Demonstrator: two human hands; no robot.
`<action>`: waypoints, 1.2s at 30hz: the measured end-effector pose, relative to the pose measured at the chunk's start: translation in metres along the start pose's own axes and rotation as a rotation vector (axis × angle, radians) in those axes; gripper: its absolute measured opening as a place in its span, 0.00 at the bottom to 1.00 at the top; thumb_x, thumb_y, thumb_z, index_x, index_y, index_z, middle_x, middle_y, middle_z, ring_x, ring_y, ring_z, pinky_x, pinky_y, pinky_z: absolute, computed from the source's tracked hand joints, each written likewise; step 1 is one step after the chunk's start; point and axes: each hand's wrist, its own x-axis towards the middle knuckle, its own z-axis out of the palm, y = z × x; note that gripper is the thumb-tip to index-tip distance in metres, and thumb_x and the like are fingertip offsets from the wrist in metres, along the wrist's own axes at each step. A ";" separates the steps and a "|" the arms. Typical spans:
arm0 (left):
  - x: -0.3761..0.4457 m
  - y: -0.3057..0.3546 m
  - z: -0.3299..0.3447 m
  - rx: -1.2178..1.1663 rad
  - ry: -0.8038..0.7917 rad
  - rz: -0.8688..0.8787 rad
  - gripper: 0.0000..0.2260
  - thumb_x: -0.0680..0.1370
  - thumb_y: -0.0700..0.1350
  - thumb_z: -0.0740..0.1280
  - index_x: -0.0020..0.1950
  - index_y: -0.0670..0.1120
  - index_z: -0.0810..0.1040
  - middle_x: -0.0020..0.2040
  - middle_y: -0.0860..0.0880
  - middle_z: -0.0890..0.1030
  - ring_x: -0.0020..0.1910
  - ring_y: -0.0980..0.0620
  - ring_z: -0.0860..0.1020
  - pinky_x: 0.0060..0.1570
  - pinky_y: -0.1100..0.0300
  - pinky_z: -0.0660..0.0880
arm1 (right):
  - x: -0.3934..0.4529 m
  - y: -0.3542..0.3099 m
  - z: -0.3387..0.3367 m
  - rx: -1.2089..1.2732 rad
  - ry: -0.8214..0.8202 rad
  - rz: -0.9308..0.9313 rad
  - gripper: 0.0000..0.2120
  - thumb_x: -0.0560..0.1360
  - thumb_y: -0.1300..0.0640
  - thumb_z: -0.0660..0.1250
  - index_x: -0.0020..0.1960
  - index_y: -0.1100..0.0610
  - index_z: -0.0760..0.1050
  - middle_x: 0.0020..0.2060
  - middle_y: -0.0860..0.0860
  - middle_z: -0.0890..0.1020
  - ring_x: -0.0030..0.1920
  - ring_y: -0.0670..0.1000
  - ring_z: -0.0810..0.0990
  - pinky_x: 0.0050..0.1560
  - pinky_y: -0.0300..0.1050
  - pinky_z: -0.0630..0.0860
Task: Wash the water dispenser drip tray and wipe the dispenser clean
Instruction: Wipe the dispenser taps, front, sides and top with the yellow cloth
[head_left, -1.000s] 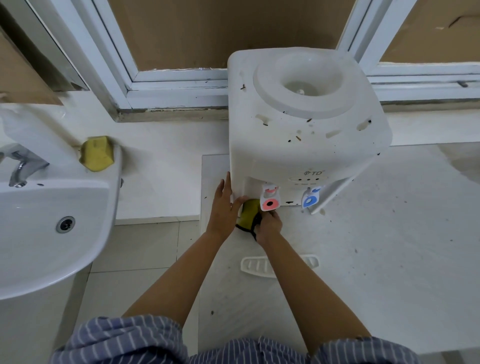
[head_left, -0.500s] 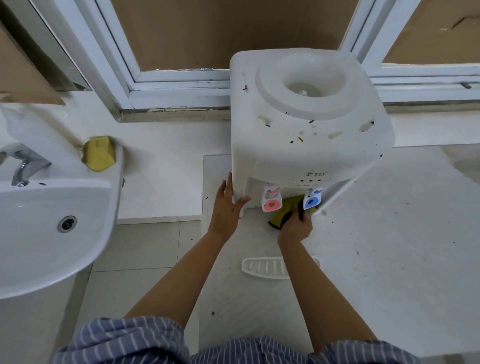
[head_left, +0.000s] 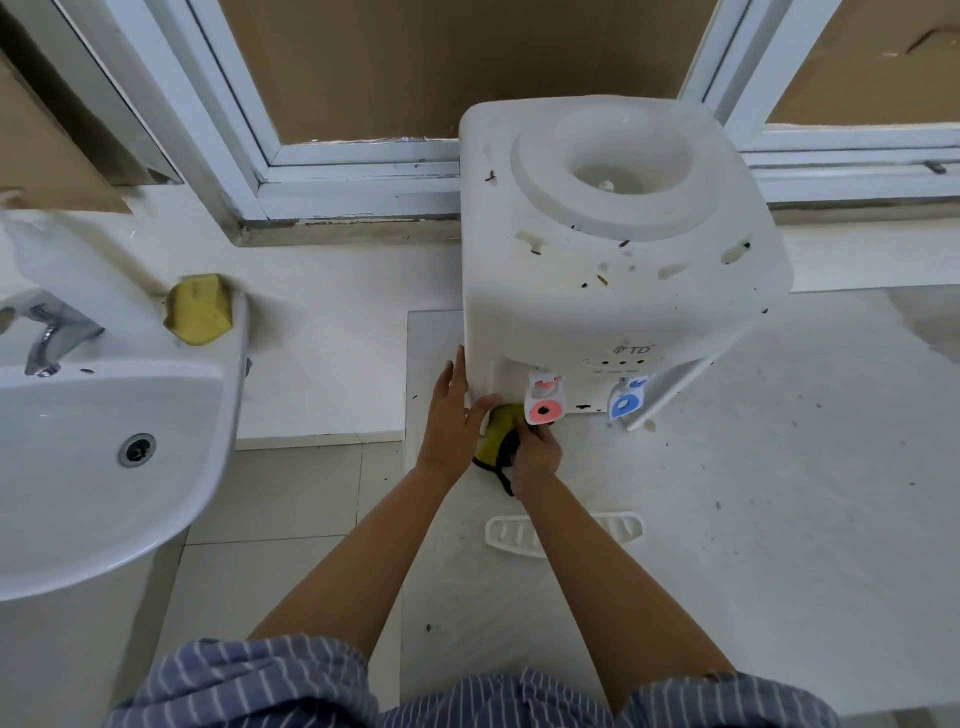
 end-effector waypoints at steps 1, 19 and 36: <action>0.000 0.000 0.000 0.001 0.000 -0.004 0.35 0.74 0.65 0.61 0.77 0.55 0.55 0.73 0.49 0.66 0.70 0.44 0.67 0.63 0.42 0.74 | 0.001 -0.003 -0.005 0.037 -0.006 0.030 0.15 0.79 0.60 0.65 0.65 0.57 0.77 0.58 0.55 0.81 0.54 0.55 0.80 0.48 0.46 0.79; -0.007 0.012 -0.001 -0.011 0.012 -0.012 0.35 0.74 0.65 0.62 0.77 0.54 0.55 0.72 0.49 0.67 0.70 0.46 0.68 0.65 0.42 0.72 | 0.018 -0.021 -0.027 0.196 0.132 -0.113 0.17 0.79 0.58 0.66 0.67 0.49 0.76 0.60 0.50 0.80 0.58 0.53 0.79 0.62 0.55 0.76; -0.034 0.031 -0.018 -0.023 -0.077 -0.122 0.36 0.79 0.52 0.65 0.80 0.52 0.46 0.76 0.46 0.58 0.71 0.43 0.66 0.70 0.46 0.67 | 0.030 -0.060 -0.067 0.364 -0.057 0.095 0.13 0.83 0.49 0.58 0.65 0.49 0.74 0.52 0.53 0.80 0.53 0.58 0.79 0.46 0.67 0.76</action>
